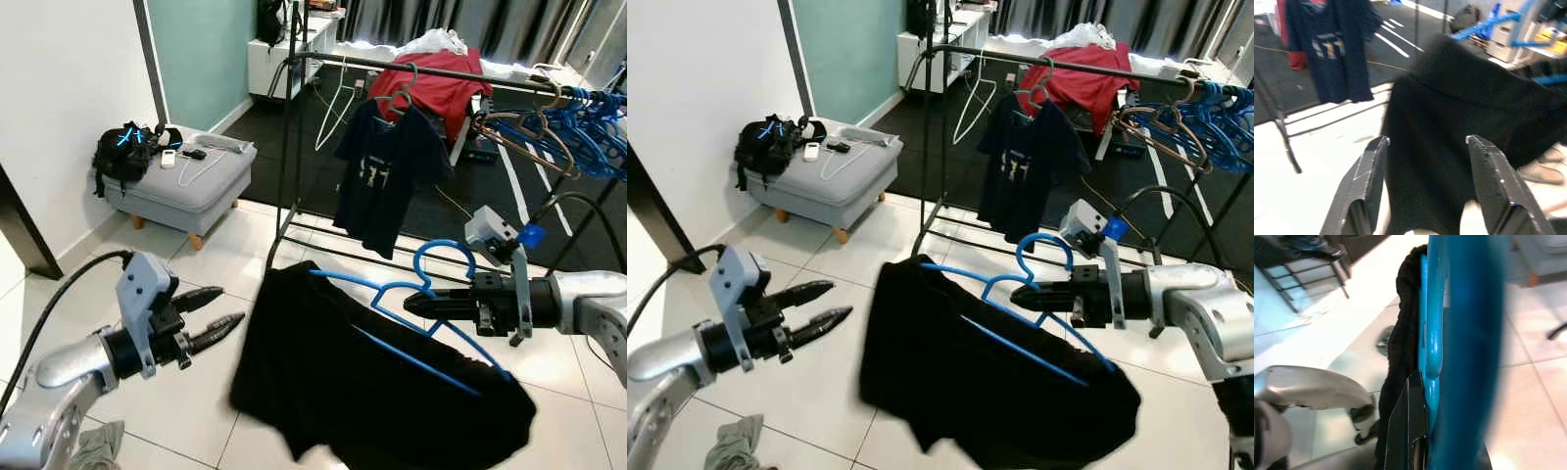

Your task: Hang hanger

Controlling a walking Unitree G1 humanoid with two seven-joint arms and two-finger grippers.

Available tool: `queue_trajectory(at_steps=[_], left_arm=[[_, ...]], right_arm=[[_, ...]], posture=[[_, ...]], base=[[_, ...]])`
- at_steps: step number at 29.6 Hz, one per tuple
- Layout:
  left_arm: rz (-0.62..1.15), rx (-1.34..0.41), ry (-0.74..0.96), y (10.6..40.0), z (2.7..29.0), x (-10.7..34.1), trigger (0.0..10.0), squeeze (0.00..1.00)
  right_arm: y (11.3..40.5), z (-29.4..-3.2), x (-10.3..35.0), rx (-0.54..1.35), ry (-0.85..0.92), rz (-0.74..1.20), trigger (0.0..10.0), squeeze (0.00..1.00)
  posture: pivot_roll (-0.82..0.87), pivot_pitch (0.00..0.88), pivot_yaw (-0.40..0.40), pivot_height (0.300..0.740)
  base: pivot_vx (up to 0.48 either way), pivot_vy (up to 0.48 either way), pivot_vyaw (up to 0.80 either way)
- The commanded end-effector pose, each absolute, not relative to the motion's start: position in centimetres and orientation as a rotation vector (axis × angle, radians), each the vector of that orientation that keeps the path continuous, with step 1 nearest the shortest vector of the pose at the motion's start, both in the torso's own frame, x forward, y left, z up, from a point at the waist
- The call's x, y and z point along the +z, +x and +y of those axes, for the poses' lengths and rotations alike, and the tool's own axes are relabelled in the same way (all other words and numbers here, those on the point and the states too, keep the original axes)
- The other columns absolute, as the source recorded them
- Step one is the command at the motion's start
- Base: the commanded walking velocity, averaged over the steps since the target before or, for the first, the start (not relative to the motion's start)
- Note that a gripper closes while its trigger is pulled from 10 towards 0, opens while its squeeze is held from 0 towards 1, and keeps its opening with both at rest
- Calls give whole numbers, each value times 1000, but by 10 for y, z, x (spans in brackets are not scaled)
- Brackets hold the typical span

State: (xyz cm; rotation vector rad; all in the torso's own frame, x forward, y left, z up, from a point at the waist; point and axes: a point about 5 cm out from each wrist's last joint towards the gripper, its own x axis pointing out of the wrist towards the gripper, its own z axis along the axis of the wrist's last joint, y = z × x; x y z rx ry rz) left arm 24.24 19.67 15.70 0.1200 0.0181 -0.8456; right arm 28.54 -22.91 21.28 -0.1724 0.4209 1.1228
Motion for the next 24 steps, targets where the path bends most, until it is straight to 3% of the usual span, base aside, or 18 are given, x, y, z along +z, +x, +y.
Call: queue_trajectory(at_steps=[1, 5, 9, 12, 13, 16, 17, 19, 21, 23, 24], left_arm=[[42, -874, 150, 239, 196, 157, 10000, 1000], [9, -728, 230, 252, 210, 160, 10000, 1000], [-42, -453, 318, 273, 227, 162, 10000, 1000], [-31, -419, 284, 275, 229, 158, 10000, 937], [-21, -381, 199, 276, 230, 153, 10000, 0], [-10, -351, 105, 276, 228, 146, 10000, 0], [-38, -377, 37, 274, 226, 150, 10000, 0], [-38, -377, 37, 274, 226, 150, 10000, 0], [-75, -557, -16, 263, 215, 159, 10000, 0], [-75, -557, -16, 263, 215, 159, 10000, 0], [-86, -692, 0, 254, 208, 166, 10000, 0]], right_arm=[[289, -228, 219, 1116, -202, 380, 10000, 0], [302, -227, 203, 999, -230, 398, 10000, 0], [313, -223, 183, 886, -245, 381, 10000, 0], [315, -220, 178, 874, -248, 369, 10000, 0], [314, -214, 173, 881, -208, 350, 10000, 0], [304, -195, 171, 997, -107, 296, 10000, 0], [291, -184, 174, 1131, -67, 283, 10000, 0], [291, -184, 174, 1131, -67, 283, 10000, 0], [270, -175, 183, 1342, -23, 282, 10000, 0], [270, -175, 183, 1342, -23, 282, 10000, 0], [263, -175, 190, 1428, -17, 293, 10000, 0]], posture=[[-27, 0, -84, 740], [-20, 0, -83, 740], [-20, 0, -79, 740], [-19, 0, -80, 740], [-21, 0, -77, 740], [-21, 0, -75, 740], [-17, 0, -77, 740], [-17, 0, -77, 740], [-21, 0, -78, 740], [-21, 0, -78, 740], [-22, 0, -77, 740]], base=[[0, 0, 0], [0, 0, 0], [0, 0, 0], [0, 0, 0], [0, 0, 0], [0, 0, 0], [0, 0, 0], [0, 0, 0], [0, 0, 0], [0, 0, 0], [0, 0, 0]])
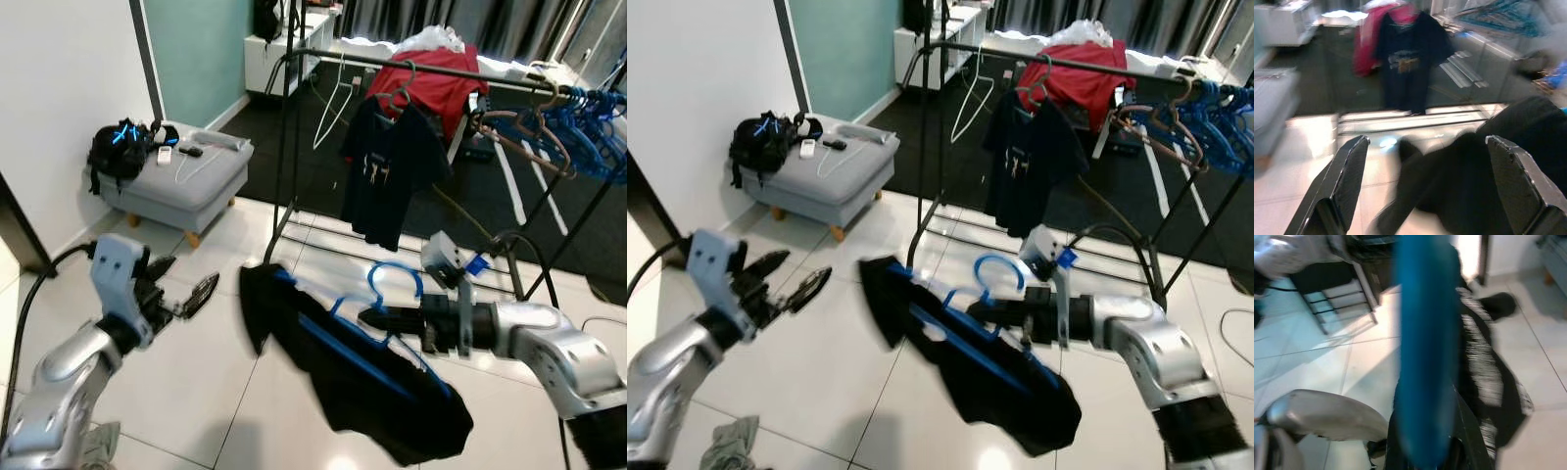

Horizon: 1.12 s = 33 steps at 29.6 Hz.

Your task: Hang hanger

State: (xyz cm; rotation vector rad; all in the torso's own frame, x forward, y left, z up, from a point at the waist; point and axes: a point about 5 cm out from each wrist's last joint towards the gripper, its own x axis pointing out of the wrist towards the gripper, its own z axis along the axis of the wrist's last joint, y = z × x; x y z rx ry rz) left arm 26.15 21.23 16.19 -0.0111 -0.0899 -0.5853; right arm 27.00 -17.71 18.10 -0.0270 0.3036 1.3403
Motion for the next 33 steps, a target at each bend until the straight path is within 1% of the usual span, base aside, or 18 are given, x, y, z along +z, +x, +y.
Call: queue_trajectory(at_steps=[1, 3, 6, 8, 11, 12, 13, 15, 16, 17, 18, 19, 25, 26, 27, 31, 33], left_arm=[[-86, -692, 0, 254, 208, 166, 10000, 0], [-95, -910, 48, 239, 204, 186, 10000, 0], [-95, -910, 48, 239, 204, 186, 10000, 0], [-101, -1085, 141, 227, 211, 222, 10000, 0], [-101, -1085, 141, 227, 211, 222, 10000, 0], [-101, -1142, 174, 221, 215, 236, 10000, 0], [-101, -1142, 174, 221, 215, 236, 10000, 0], [-87, -1261, 210, 205, 222, 261, 10000, 0], [-87, -1261, 210, 205, 222, 261, 10000, 0], [-55, -1316, 220, 197, 222, 265, 10000, 0], [-55, -1316, 220, 197, 222, 265, 10000, 0], [-14, -1363, 234, 191, 220, 263, 10000, 0], [70, -1410, 273, 188, 210, 253, 10000, 0], [105, -1415, 299, 189, 206, 247, 10000, 0], [135, -1408, 319, 191, 203, 242, 10000, 0], [152, -1403, 332, 193, 201, 239, 10000, 0], [184, -1368, 361, 198, 200, 235, 10000, 0]], right_arm=[[263, -175, 190, 1428, -17, 293, 10000, 0], [254, -177, 196, 1552, -66, 332, 10000, 0], [254, -177, 196, 1552, -66, 332, 10000, 0], [254, -184, 204, 1606, -109, 348, 10000, 0], [254, -184, 204, 1606, -109, 348, 10000, 0], [256, -186, 209, 1613, -114, 341, 10000, 0], [256, -186, 209, 1613, -114, 341, 10000, 0], [257, -188, 219, 1637, -123, 316, 10000, 0], [257, -188, 219, 1637, -123, 316, 10000, 0], [256, -187, 222, 1653, -129, 312, 10000, 0], [256, -187, 222, 1653, -129, 312, 10000, 0], [255, -185, 225, 1668, -134, 308, 10000, 0], [253, -183, 227, 1697, -149, 304, 10000, 0], [253, -182, 227, 1707, -155, 303, 10000, 0], [252, -181, 228, 1716, -159, 302, 10000, 0], [251, -180, 228, 1721, -162, 301, 10000, 0], [250, -179, 230, 1731, -165, 292, 10000, 0]], posture=[[-22, 0, -77, 740], [-19, 0, -63, 740], [-19, 0, -63, 740], [-4, 0, -66, 740], [-4, 0, -66, 740], [-2, 0, -66, 740], [-2, 0, -66, 740], [14, 0, -70, 740], [14, 0, -70, 740], [16, 0, -71, 740], [16, 0, -71, 740], [16, 0, -71, 740], [16, 0, -70, 740], [14, 0, -69, 740], [14, 0, -69, 740], [11, 0, -66, 740], [9, 0, -63, 740]], base=[[0, 0, 0], [0, 0, 0], [0, 0, 0], [0, 0, 0], [0, 0, 0], [0, 0, 0], [0, 0, 0], [0, 0, 0], [0, 0, 0], [0, 0, 0], [0, 0, 0], [0, 0, 0], [0, 0, 0], [0, 0, 0], [0, 0, 0], [0, 0, 0], [0, 0, 0]])
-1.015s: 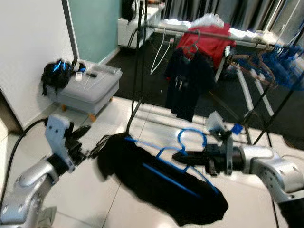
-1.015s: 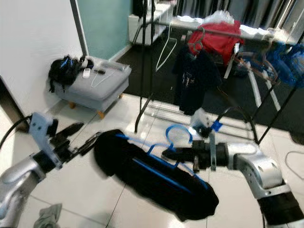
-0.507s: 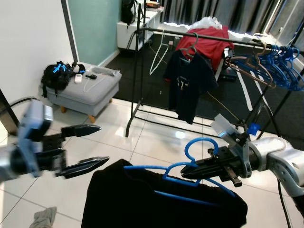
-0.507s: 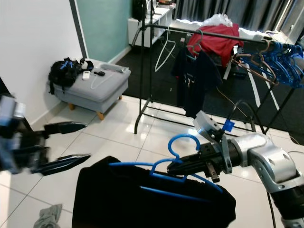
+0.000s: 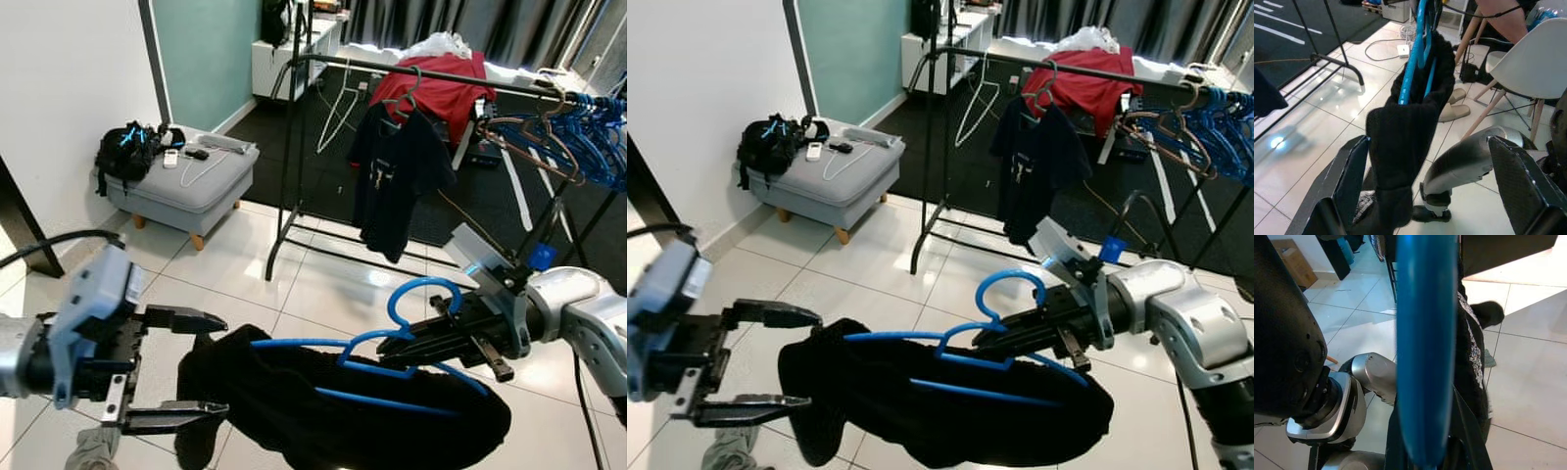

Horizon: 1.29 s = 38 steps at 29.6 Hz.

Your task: Hang hanger

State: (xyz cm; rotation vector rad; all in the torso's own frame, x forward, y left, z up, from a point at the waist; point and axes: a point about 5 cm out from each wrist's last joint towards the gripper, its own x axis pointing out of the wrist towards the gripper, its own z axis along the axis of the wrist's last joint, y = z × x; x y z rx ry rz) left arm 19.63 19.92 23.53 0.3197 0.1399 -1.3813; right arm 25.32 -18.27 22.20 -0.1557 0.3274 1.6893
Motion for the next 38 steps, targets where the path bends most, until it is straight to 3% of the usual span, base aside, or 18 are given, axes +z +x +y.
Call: queue_trajectory(at_steps=[1, 16, 17, 18, 19, 20, 21, 38], left_arm=[[184, -1368, 361, 198, 200, 235, 10000, 0], [229, -1271, 359, 211, 195, 223, 10000, 0], [254, -1303, 333, 207, 192, 220, 9373, 0], [274, -1331, 316, 203, 192, 218, 5804, 0], [274, -1331, 316, 203, 192, 218, 5804, 0], [287, -1355, 308, 201, 191, 217, 4667, 0], [301, -1373, 285, 198, 190, 216, 0, 0], [310, -1398, 238, 195, 184, 217, 0, 0]], right_arm=[[250, -179, 230, 1731, -165, 292, 10000, 0], [247, -172, 232, 1761, -154, 266, 10000, 0], [248, -171, 231, 1758, -157, 266, 10000, 0], [248, -171, 231, 1756, -156, 266, 10000, 0], [248, -171, 231, 1756, -156, 266, 10000, 0], [249, -171, 231, 1755, -156, 266, 10000, 0], [249, -170, 231, 1752, -156, 266, 10000, 0], [248, -173, 230, 1735, -163, 267, 10000, 0]], posture=[[9, 0, -63, 740], [9, 0, -61, 740], [7, 0, -61, 740], [8, 0, -62, 740], [8, 0, -62, 740], [7, 0, -62, 740], [6, 0, -62, 740], [6, 0, -61, 740]], base=[[0, 0, 0], [0, 0, 0], [0, 0, 0], [0, 0, 0], [0, 0, 0], [0, 0, 0], [0, 0, 0], [0, 0, 0]])
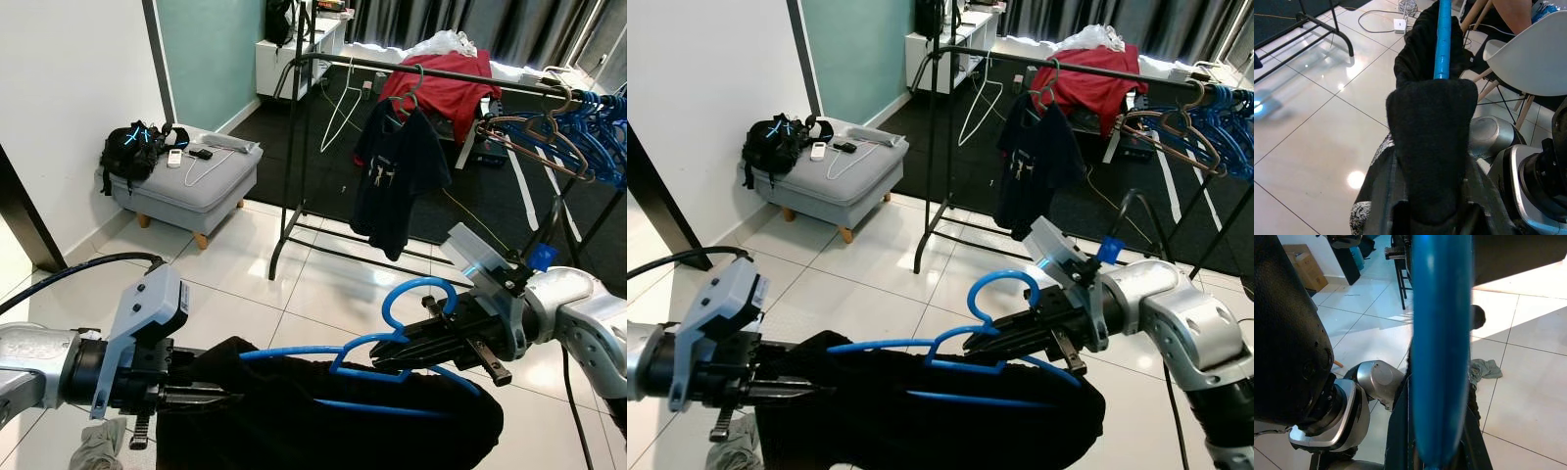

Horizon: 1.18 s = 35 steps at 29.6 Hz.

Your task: Hang hanger

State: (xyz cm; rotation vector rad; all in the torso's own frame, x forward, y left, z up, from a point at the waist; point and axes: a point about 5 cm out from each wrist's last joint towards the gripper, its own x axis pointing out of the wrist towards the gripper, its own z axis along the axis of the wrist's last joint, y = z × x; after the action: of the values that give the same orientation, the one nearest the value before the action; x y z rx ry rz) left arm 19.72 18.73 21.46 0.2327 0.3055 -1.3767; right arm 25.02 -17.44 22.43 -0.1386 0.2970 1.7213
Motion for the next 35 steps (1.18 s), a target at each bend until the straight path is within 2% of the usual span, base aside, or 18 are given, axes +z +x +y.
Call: queue_trajectory(at_steps=[1, 12, 13, 19, 25, 27, 28, 31, 35], left_arm=[[310, -1398, 238, 195, 184, 217, 0, 0], [301, -1425, 204, 196, 178, 215, 0, 0], [299, -1424, 198, 196, 178, 215, 0, 0], [291, -1405, 185, 197, 180, 215, 0, 0], [297, -1285, 165, 206, 197, 205, 0, 0], [322, -1152, 146, 213, 218, 192, 0, 0], [322, -1152, 146, 213, 218, 192, 0, 0], [327, -955, 83, 219, 239, 169, 0, 0], [309, -885, 51, 219, 241, 161, 0, 0]], right_arm=[[248, -173, 230, 1735, -163, 267, 10000, 0], [255, -168, 223, 1690, -161, 270, 10000, 0], [255, -168, 224, 1691, -143, 273, 10000, 1000], [258, -172, 224, 1665, -110, 267, 10000, 1000], [267, -193, 219, 1543, -78, 283, 10000, 1000], [273, -212, 213, 1425, -65, 297, 10000, 1000], [273, -212, 213, 1425, -65, 297, 10000, 1000], [276, -237, 201, 1255, -11, 297, 10000, 1000], [273, -239, 189, 1222, 5, 316, 10000, 1000]], posture=[[6, 0, -61, 740], [9, 0, -60, 740], [9, 0, -61, 740], [7, 0, -64, 740], [7, 0, -69, 740], [7, 0, -71, 740], [7, 0, -71, 740], [3, 0, -70, 740], [-2, 0, -67, 740]], base=[[0, 0, 0], [0, 0, 0], [0, 0, 0], [0, 0, 0], [0, 0, 0], [0, 0, 0], [0, 0, 0], [0, 0, 0], [0, 0, 0]])
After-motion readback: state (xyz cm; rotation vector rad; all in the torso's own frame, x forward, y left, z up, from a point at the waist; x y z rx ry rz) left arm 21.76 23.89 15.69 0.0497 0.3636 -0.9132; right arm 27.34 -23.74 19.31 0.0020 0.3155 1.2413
